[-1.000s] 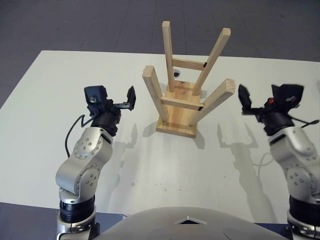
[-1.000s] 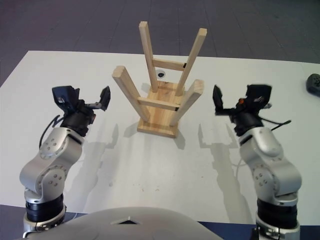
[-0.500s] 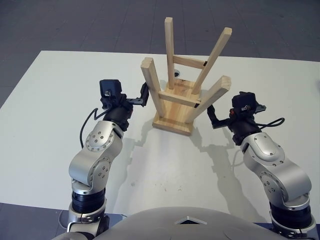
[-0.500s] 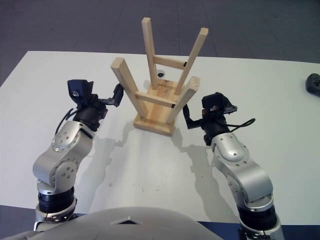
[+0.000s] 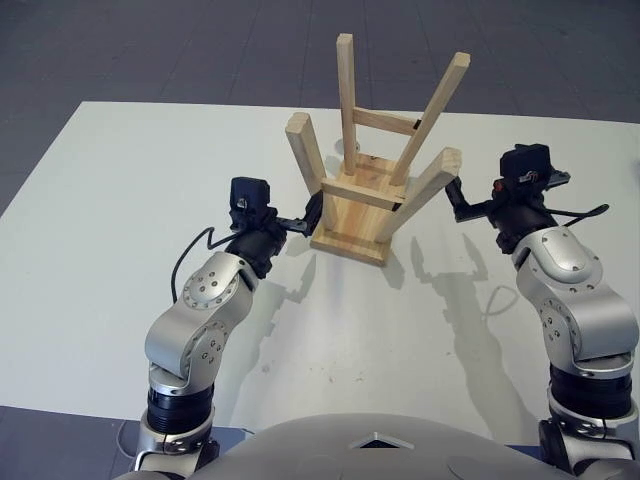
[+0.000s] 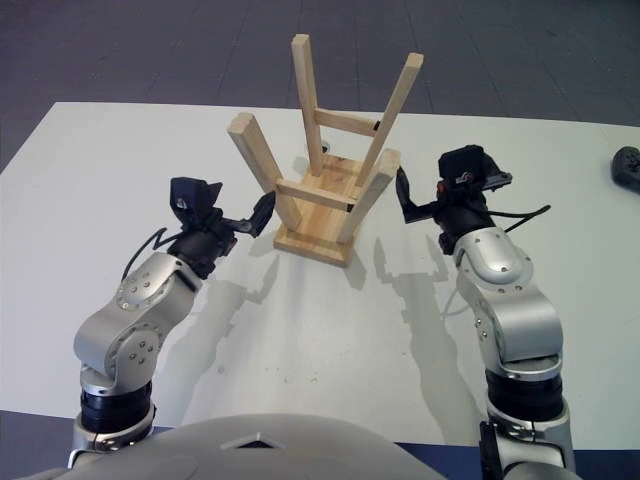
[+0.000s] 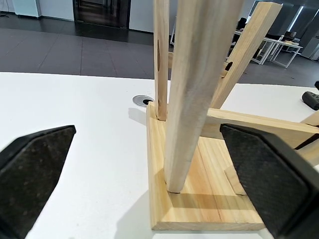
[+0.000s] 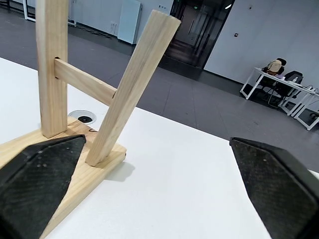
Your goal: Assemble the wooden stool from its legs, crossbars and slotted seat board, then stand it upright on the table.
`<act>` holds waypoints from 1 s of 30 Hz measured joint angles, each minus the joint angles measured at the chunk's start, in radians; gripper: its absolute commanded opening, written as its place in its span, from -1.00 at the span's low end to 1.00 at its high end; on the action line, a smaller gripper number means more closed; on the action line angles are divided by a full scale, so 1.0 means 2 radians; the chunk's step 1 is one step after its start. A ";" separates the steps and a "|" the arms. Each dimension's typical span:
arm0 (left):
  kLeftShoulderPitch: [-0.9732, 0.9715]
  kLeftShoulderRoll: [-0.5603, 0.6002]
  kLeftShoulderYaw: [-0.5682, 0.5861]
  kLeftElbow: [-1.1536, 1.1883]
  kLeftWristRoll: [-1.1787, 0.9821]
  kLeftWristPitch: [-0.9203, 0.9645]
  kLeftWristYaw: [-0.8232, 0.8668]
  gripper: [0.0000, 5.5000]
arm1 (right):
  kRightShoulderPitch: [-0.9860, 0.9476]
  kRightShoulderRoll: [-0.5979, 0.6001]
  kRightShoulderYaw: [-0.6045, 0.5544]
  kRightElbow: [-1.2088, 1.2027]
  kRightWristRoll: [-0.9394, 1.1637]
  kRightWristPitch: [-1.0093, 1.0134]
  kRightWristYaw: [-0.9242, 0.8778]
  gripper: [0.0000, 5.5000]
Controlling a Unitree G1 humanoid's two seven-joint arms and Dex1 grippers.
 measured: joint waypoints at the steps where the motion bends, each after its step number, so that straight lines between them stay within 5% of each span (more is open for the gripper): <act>1: 0.000 0.002 0.018 0.001 -0.011 -0.001 -0.013 0.96 | 0.000 0.001 -0.003 0.003 -0.004 -0.003 0.002 0.96; 8: -0.081 -0.008 0.172 0.019 -0.268 -0.002 -0.031 0.81 | 0.029 0.051 -0.019 0.003 -0.003 -0.009 -0.002 0.64; 11: -0.143 0.062 0.235 0.077 -0.294 -0.006 -0.026 0.61 | 0.037 0.079 -0.026 0.001 -0.003 -0.018 -0.007 0.46; 15: -0.140 0.096 0.175 0.122 -0.164 -0.033 -0.020 0.33 | 0.034 0.090 -0.027 -0.006 -0.009 -0.027 -0.009 0.19; 20: -0.142 0.036 0.092 0.141 -0.111 -0.064 -0.028 0.03 | 0.049 0.126 -0.011 -0.036 -0.003 -0.007 -0.013 -0.10; 30: -0.145 -0.019 0.038 0.110 -0.079 -0.057 -0.018 -0.65 | 0.020 0.143 0.027 -0.074 -0.005 0.087 -0.021 -0.74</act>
